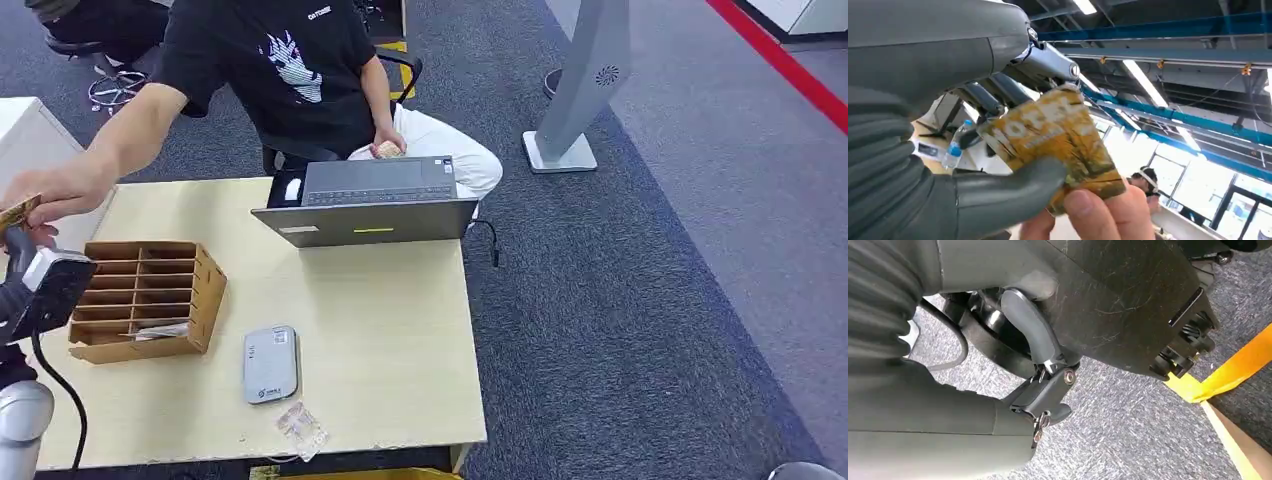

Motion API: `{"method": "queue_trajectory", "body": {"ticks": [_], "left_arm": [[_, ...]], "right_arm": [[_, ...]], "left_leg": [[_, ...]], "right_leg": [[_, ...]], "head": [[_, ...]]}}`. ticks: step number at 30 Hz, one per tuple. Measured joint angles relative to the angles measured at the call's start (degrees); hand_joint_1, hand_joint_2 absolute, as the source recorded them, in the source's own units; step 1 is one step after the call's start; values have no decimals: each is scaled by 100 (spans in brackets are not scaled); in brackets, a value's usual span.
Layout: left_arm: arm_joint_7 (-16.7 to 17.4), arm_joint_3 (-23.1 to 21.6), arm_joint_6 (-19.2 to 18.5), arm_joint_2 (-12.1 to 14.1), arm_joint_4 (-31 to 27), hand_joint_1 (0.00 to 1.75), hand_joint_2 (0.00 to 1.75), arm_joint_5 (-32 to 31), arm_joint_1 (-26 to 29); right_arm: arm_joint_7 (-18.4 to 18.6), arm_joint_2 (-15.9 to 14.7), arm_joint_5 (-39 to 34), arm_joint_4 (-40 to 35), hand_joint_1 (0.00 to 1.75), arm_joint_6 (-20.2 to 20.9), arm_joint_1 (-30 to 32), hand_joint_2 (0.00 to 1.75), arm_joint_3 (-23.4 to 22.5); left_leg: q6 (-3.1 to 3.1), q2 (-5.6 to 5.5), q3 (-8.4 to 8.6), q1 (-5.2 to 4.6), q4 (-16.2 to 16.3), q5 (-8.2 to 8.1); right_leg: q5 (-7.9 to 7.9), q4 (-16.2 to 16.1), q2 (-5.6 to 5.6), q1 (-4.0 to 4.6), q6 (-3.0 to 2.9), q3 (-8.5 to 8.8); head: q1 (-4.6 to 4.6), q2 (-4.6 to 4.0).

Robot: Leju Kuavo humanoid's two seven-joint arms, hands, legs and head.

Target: Pass the card to the sensor for recognition and then transmit it.

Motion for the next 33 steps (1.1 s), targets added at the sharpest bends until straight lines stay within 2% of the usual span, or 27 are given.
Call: {"method": "queue_trajectory", "body": {"ticks": [5,15,17,19,20,21,24,27,30,33], "left_arm": [[-59,72,-9,-140,0,0,175,494,16],[-251,118,-59,-308,-26,0,175,741,28],[-206,118,-426,-345,-91,0,175,943,32],[-39,33,-1270,-317,-182,0,175,1064,31],[4,-56,-1712,-266,-247,0,175,1060,37],[13,-157,-1922,-225,-308,0,175,1040,45],[-68,-486,-2324,-10,-551,0,175,915,107],[-147,-879,-2711,322,-897,0,175,962,316],[-206,-1091,-3017,748,-1209,0,175,1176,549],[-212,-1198,-3311,1354,-1482,0,175,1428,850]], "right_arm": [[57,0,37,-2,0,-2,1,175,-2],[118,0,105,-11,0,-2,13,175,-2],[151,-2,109,-28,0,-6,30,175,-17],[210,0,94,-63,0,-42,70,175,-55],[223,0,94,-89,0,-57,97,175,-83],[232,-2,92,-109,0,-63,118,175,-100],[245,-2,57,-164,0,-92,188,175,-142],[249,-2,-22,-219,0,-133,258,175,-221],[240,-2,-44,-238,0,-166,304,175,-273],[201,0,-120,-249,0,-192,350,175,-326]], "left_leg": [[0,-4,-5,0,0,0],[0,-4,-3,-1,1,0],[0,-4,-1,-1,1,0],[0,-5,-2,-1,1,0],[0,-5,-4,0,1,0],[0,-3,-5,0,1,0],[0,8,-5,0,0,0],[0,10,-8,0,0,-1],[-3,16,-9,0,-1,-3],[-3,20,-9,3,-2,-3]], "right_leg": [[0,-1,-2,0,0,-3],[1,-2,-2,0,0,-3],[1,-2,-2,1,0,-4],[0,-2,-2,1,0,-4],[0,-2,-2,1,0,-4],[1,-2,-2,1,0,-6],[1,-1,6,0,-1,-6],[0,-2,7,1,-1,-11],[0,-2,13,1,-1,-14],[-1,-1,19,3,-3,-16]], "head": [[0,0],[0,0],[0,2],[0,0],[0,2],[0,0],[0,2],[0,2],[0,0],[0,0]]}}
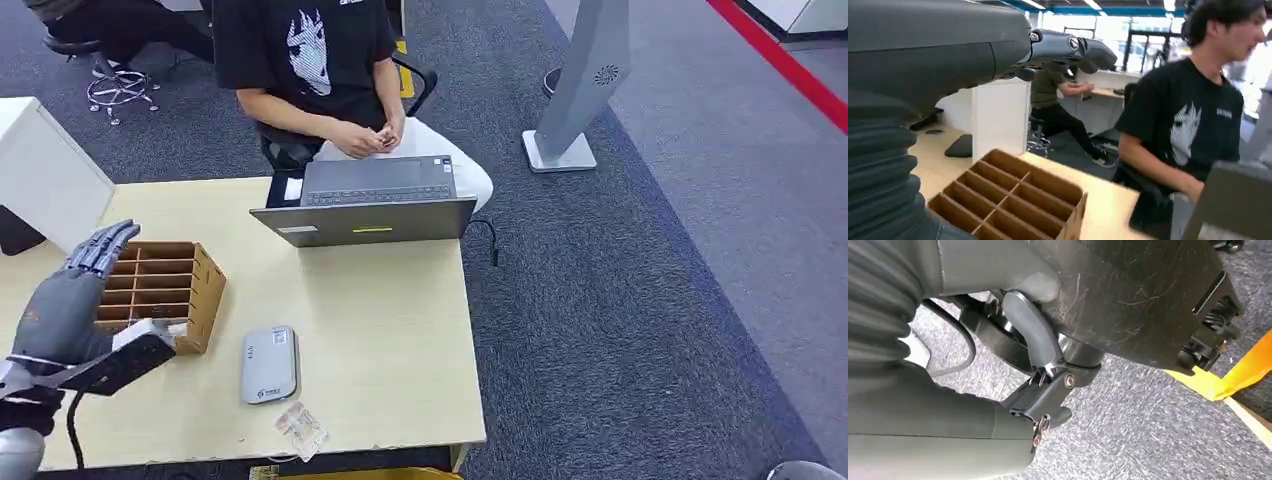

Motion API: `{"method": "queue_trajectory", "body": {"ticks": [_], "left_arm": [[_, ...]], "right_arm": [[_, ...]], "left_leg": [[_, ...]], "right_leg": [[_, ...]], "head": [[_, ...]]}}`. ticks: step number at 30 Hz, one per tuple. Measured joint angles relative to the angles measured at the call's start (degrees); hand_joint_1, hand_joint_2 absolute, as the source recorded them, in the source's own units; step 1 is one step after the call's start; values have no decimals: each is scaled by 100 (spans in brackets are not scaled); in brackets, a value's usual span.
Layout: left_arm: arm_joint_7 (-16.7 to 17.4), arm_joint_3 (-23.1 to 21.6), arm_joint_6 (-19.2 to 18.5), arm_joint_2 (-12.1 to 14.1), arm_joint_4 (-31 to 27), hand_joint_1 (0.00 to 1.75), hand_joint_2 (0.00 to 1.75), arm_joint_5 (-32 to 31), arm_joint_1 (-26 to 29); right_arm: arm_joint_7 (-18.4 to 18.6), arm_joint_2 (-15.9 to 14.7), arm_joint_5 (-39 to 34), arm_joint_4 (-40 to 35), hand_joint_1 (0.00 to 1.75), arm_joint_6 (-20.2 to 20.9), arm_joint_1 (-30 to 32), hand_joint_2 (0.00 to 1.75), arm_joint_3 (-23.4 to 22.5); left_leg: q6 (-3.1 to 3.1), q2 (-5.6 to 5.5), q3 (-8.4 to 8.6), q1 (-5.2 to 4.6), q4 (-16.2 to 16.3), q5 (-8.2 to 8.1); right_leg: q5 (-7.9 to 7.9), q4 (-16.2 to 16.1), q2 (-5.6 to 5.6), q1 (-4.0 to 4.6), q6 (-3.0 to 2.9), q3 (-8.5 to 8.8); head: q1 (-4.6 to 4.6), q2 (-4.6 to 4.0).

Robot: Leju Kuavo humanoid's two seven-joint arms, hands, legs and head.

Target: Pass the card to the sensor for recognition and then transmit it.

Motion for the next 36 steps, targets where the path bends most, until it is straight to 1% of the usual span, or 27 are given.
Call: {"method": "queue_trajectory", "body": {"ticks": [2,5,6,7,8,11,14,16,18,20,23,26,36], "left_arm": [[53,-18,-237,457,-138,0,175,218,195],[172,50,-599,1348,-395,0,175,690,571],[223,171,-679,1717,-499,0,175,856,793],[254,364,-753,1944,-631,0,175,985,1077],[289,705,-865,2267,-797,0,175,1057,1404],[424,1866,-1262,2704,-1238,0,175,1067,2379],[723,3077,-1592,2895,-1661,0,175,936,3282],[808,3642,-1640,2920,-1830,0,175,890,3649],[898,4011,-1572,2917,-1944,0,175,772,3954],[953,4192,-1487,2913,-1985,0,175,717,4148],[979,4225,-1439,2913,-1987,0,175,903,4299],[1021,4177,-1367,2904,-1979,0,175,965,4244],[1075,3291,-1354,2813,-1505,0,175,1006,3485]], "right_arm": [[-20,0,-20,2,0,-37,24,175,-33],[-50,0,-140,8,0,-94,42,175,-55],[-79,-2,-182,11,0,-109,49,175,-61],[-94,0,-241,13,0,-129,58,175,-66],[-107,0,-301,13,0,-164,70,175,-70],[-77,-2,-424,11,0,-228,82,175,-70],[22,-2,-437,-22,0,-282,89,175,-68],[52,-2,-437,-39,0,-284,90,175,-68],[96,-2,-431,-50,0,-289,90,175,-61],[111,-2,-426,-64,0,-289,89,175,-59],[111,-2,-411,-64,0,-282,78,175,-42],[92,-2,-400,-48,0,-278,64,175,-24],[48,-2,-402,22,0,-291,-4,175,79]], "left_leg": [[-1,0,-2,4,0,0],[-4,1,-2,9,-1,3],[-5,6,-3,11,-1,2],[-6,9,-3,12,-1,2],[-7,10,-1,12,-1,1],[-7,5,-4,12,-1,1],[-6,4,-6,12,-1,0],[-4,1,-7,11,-1,-1],[-4,1,-6,8,-1,-1],[-4,0,-5,8,-1,-1],[-5,-5,-5,8,-1,-1],[-6,-8,-5,8,-1,0],[-8,-14,-5,10,-1,2]], "right_leg": [[-1,3,2,3,-2,-1],[-1,7,2,4,-7,0],[0,8,5,6,-8,0],[0,8,8,8,-9,0],[-1,8,9,8,-9,-3],[-3,6,4,10,-11,-1],[-3,4,3,9,-10,0],[-3,2,-1,9,-10,1],[-2,0,-2,4,-10,3],[-2,0,-4,4,-9,3],[-1,1,-6,4,-10,5],[-1,1,-8,5,-10,5],[0,4,-14,6,-11,5]], "head": [[2,0],[0,2],[0,0],[2,0],[0,0],[7,0],[2,2],[2,2],[4,0],[2,2],[2,2],[2,0],[2,0]]}}
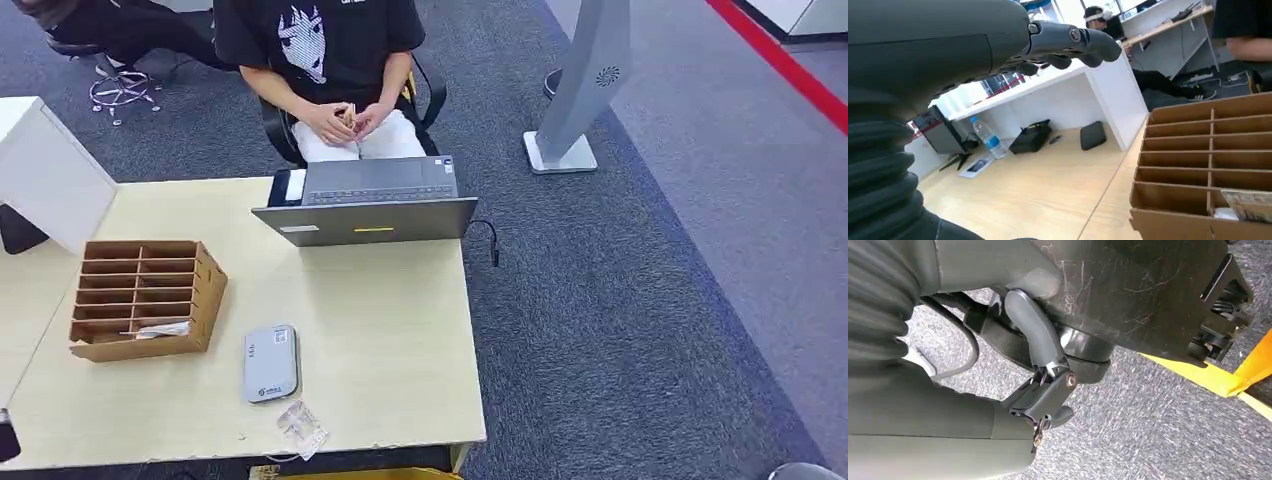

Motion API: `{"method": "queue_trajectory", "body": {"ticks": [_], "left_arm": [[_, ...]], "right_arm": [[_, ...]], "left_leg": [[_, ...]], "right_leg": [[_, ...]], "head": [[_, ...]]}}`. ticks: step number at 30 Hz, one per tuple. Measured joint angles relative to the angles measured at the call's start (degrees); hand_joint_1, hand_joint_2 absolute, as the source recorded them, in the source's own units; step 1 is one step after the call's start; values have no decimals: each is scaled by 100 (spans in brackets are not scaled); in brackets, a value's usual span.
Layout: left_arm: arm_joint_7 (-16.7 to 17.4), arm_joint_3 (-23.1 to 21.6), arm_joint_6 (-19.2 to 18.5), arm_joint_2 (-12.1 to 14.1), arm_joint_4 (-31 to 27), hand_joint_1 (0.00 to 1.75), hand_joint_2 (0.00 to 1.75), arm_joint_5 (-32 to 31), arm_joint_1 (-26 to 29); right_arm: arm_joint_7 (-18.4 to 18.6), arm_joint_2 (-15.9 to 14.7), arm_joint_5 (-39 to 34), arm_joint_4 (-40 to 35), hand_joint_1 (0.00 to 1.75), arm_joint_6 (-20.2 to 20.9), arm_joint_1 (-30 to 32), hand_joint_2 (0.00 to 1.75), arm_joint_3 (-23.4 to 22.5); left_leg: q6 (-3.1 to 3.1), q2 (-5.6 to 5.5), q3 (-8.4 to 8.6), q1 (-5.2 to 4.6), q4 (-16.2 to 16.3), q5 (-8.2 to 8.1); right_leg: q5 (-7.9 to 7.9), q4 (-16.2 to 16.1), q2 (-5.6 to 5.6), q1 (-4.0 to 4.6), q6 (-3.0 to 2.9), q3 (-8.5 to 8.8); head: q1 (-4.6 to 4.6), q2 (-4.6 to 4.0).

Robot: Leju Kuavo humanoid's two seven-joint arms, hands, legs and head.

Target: Pass the card to the sensor for recognition and then transmit it.

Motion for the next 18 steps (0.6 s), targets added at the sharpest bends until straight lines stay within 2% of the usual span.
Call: {"method": "queue_trajectory", "body": {"ticks": [9,11,16,18], "left_arm": [[107,-653,35,-201,471,0,175,-208,-649],[116,-824,120,-313,621,0,175,-311,-773],[107,-1308,685,-851,1119,0,175,-786,-1085],[107,-1506,995,-1145,1332,0,175,-1032,-1198]], "right_arm": [[18,0,2,17,0,-15,-27,175,39],[31,0,0,20,0,-15,-41,175,57],[-2,2,-44,50,0,59,-119,175,153],[-48,2,-116,77,0,105,-163,175,171]], "left_leg": [[0,-6,-1,-2,0,0],[0,-6,0,-3,0,0],[0,-5,0,-3,0,0],[0,-5,1,-4,0,0]], "right_leg": [[0,-1,-5,-1,1,1],[0,-1,-5,-3,1,1],[0,-1,-5,-3,1,1],[0,-1,-4,-4,1,1]], "head": [[2,0],[0,2],[0,0],[-2,0]]}}
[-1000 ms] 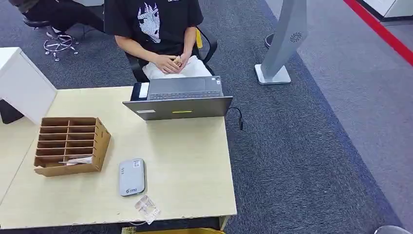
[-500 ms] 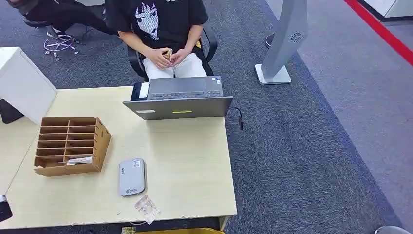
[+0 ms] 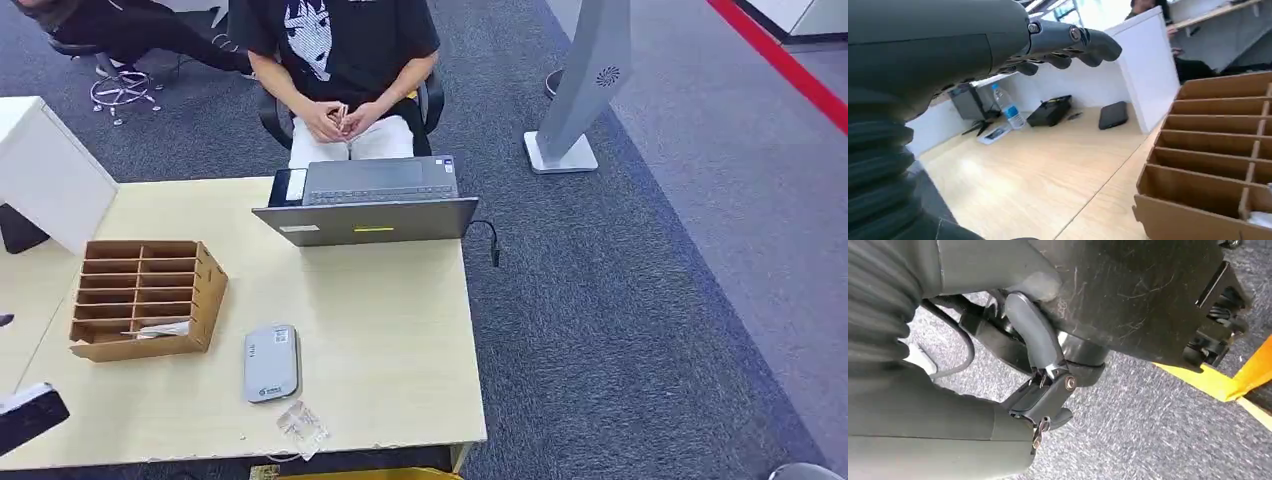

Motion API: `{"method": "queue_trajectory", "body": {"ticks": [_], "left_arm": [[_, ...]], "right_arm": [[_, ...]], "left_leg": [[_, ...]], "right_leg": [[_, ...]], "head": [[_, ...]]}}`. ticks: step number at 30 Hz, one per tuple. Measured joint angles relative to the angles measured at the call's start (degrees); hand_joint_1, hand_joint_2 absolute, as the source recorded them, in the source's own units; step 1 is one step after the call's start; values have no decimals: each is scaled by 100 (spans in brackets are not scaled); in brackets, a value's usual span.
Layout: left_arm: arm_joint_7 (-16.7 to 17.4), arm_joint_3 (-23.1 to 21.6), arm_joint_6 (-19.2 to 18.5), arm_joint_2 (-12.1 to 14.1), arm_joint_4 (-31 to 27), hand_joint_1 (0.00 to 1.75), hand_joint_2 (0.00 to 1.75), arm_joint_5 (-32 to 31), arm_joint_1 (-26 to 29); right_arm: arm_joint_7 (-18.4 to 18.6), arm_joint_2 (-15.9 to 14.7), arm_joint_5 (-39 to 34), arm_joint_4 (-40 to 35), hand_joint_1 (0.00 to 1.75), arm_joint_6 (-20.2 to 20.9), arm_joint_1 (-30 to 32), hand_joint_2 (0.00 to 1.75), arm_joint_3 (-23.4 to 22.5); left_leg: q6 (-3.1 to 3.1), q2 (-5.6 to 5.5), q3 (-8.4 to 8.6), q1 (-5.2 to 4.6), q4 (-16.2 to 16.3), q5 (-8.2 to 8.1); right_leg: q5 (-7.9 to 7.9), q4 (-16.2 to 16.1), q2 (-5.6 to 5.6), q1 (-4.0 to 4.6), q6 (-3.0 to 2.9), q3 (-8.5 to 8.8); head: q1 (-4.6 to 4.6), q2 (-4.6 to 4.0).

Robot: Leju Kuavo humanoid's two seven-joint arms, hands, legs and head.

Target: Pass the card to the sensor for recognition and then transmit it.

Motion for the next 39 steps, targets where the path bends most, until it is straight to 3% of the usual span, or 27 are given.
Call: {"method": "queue_trajectory", "body": {"ticks": [7,17,21,30,39], "left_arm": [[-9,-461,419,-733,551,0,175,-384,-367],[-46,-710,340,-1055,878,0,175,-603,-732],[-50,-782,253,-1061,952,0,175,-712,-916],[-131,-979,-171,-751,1020,0,175,-913,-1730],[-140,-1167,-184,-668,1040,0,175,-918,-1938]], "right_arm": [[-129,22,-9,122,0,127,-126,175,22],[-313,87,-17,330,0,232,-263,175,22],[-405,140,-11,435,0,276,-311,175,22],[-512,234,18,610,0,370,-393,175,11],[-520,267,20,684,0,376,-408,175,2]], "left_leg": [[0,-1,-1,0,1,0],[0,0,0,1,1,0],[0,-1,1,1,1,1],[1,0,1,1,1,4],[1,1,2,0,2,4]], "right_leg": [[1,-1,0,0,1,0],[1,-1,1,1,1,-2],[1,0,0,1,1,-2],[6,2,2,2,1,-1],[5,0,6,2,1,-3]], "head": [[4,0],[0,0],[0,0],[0,2],[0,2]]}}
